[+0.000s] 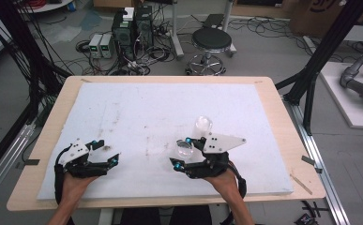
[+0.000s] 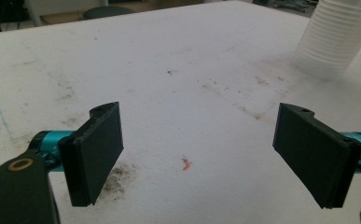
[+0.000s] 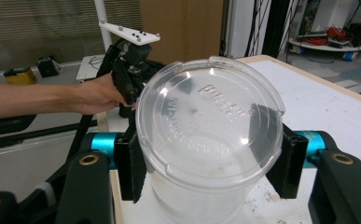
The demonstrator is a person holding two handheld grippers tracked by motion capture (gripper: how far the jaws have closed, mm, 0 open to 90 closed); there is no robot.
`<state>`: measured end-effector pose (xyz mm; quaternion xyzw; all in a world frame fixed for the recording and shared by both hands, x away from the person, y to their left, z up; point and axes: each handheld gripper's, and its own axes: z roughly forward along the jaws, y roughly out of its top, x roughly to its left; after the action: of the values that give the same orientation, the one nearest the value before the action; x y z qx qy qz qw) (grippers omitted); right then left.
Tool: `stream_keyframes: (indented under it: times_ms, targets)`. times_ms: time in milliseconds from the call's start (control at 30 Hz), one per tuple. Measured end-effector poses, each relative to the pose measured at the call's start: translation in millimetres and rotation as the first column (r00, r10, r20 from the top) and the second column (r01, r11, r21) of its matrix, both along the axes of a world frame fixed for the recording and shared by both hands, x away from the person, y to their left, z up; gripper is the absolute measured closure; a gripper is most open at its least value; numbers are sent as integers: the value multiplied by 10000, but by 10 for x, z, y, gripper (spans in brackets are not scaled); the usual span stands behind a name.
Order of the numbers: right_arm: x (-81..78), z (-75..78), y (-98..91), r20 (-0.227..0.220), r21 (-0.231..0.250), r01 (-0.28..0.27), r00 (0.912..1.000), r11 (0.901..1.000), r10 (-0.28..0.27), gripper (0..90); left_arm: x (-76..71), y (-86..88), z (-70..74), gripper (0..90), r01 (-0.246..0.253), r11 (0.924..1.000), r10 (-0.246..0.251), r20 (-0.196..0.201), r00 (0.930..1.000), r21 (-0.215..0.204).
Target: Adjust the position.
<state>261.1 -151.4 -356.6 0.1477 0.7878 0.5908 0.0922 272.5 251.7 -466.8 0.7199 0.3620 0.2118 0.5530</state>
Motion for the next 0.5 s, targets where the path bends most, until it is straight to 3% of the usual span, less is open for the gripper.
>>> stream_keyframes:
  times_ms: [133, 300, 433, 500]
  targets:
    - [12, -11, -6, -15, 48, -35, 10000, 10000, 35, 406, 3, 19, 48, 152, 385, 9989, -382, 104, 9992, -262]
    - [15, -11, -15, -48, -23, -60, 10000, 10000, 60, 406, 5, 52, 188, 142, 1176, 9918, -1139, 729, 9908, -495]
    - [29, -17, -22, -85, -48, -212, 9997, 9998, 211, 406, 36, 62, 296, 139, 2374, 9698, -2318, 914, 9684, -559]
    - [35, -19, -25, -142, -37, -286, 9995, 9996, 286, 407, 54, 60, 343, 139, 3021, 9507, -2941, 1057, 9499, -701]
